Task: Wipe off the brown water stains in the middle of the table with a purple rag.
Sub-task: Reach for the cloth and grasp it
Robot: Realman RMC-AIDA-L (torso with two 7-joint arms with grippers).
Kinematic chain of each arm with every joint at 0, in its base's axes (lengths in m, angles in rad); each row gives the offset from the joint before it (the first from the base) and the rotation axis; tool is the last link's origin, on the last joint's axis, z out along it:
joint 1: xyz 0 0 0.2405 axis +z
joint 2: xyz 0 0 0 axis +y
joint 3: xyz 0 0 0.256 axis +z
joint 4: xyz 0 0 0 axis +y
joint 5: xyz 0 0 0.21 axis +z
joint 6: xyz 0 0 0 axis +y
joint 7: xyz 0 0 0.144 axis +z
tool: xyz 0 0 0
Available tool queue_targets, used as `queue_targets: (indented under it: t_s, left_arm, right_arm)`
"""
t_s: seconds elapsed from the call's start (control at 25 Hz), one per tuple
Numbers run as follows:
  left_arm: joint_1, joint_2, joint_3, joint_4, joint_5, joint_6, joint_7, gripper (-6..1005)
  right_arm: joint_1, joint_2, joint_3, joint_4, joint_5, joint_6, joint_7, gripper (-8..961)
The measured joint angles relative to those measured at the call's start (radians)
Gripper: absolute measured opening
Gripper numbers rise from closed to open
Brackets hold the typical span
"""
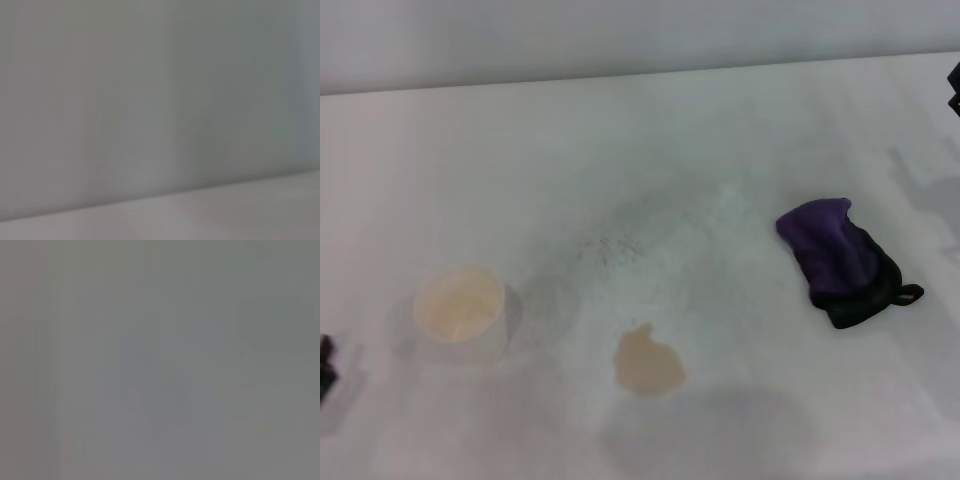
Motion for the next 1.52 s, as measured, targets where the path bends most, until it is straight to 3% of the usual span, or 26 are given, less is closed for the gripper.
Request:
queue_targets:
  t_s: [0.2, 0.36, 0.64, 0.92, 1.2, 1.52]
  left_arm:
    - [-0.031, 0.004, 0.000, -0.086, -0.074, 0.030, -0.128, 876]
    - [-0.082, 0.004, 0.000, -0.188, -0.079, 0.038, -0.219, 876]
    - [-0.164, 0.008, 0.000, -0.287, -0.114, 0.033, -0.243, 876]
    - [-0.198, 0.008, 0.000, -0.296, -0.170, 0.040, -0.239, 876]
    - [-0.219, 0.008, 0.000, -0.299, -0.202, 0.040, -0.238, 876]
    - [-0.246, 0.010, 0.003, -0.320, -0.218, 0.041, -0.274, 875]
  right_arm:
    - [0.005, -0.005, -0.008, -0.032, -0.012, -0.076, 0.191, 851]
    - [-0.002, -0.008, -0.032, -0.142, -0.081, -0.160, 0.408, 851]
    - [-0.012, -0.026, -0.058, -0.507, -0.472, -0.261, 0.968, 850]
    - [-0.012, -0.036, -0.068, -0.898, -0.856, -0.170, 1.468, 850]
    - [0.024, -0.033, -0.159, -1.257, -1.217, -0.018, 1.871, 849]
    - [0.142, -0.019, -0.324, -1.385, -1.531, 0.085, 2.094, 849]
